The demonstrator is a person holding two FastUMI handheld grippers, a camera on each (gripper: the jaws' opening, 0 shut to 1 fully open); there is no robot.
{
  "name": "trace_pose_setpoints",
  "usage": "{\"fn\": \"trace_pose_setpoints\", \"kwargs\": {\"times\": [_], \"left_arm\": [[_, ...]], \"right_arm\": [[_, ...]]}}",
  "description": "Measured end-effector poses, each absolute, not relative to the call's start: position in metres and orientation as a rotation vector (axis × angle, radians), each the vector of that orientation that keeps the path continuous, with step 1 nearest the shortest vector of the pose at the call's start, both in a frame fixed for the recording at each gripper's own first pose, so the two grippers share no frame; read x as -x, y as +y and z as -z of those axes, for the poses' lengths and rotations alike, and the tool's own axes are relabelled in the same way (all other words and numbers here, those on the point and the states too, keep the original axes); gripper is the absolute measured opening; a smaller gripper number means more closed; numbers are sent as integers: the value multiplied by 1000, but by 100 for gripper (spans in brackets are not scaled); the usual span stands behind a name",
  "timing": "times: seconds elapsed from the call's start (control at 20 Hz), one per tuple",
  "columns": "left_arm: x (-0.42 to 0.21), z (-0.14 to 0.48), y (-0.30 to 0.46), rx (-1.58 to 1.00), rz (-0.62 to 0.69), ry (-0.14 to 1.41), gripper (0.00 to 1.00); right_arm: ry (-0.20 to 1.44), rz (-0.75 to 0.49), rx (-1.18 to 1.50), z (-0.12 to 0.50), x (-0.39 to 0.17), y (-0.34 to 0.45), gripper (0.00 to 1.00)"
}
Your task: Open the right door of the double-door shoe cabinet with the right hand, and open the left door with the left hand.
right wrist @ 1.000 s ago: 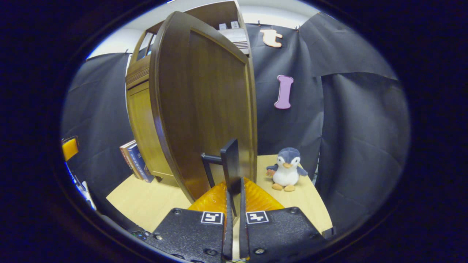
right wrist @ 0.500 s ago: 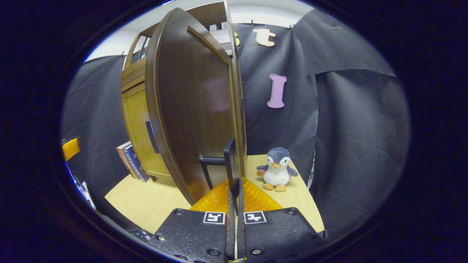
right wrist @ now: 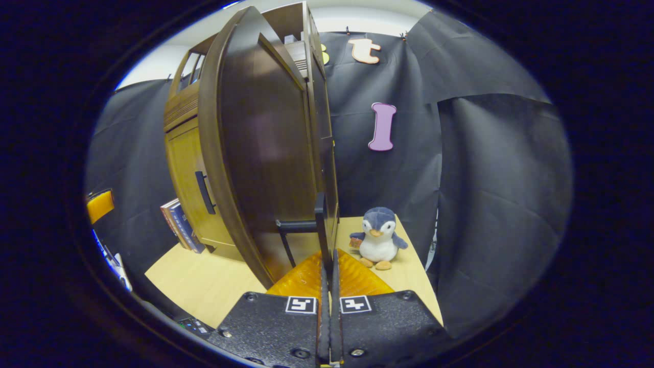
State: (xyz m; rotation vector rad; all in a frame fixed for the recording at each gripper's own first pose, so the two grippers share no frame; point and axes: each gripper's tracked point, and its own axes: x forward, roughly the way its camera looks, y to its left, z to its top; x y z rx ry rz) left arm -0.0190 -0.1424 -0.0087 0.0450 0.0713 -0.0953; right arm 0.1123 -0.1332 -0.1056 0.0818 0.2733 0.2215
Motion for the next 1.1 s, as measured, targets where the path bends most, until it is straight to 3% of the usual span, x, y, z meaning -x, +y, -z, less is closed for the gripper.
{"fn": "trace_pose_setpoints", "kwargs": {"times": [0.7,1.0,1.05,1.1], "left_arm": [[-4,-3,-185,-53,106,66,96],[-9,-8,-199,-53,128,56,96],[-9,-6,-201,-45,141,60,96],[-9,-6,-202,-38,150,62,96]], "right_arm": [[277,-372,-53,107,-122,-151,5],[278,-376,2,108,-121,-151,5],[300,-373,11,114,-120,-153,6],[321,-380,23,121,-116,-156,17]]}}
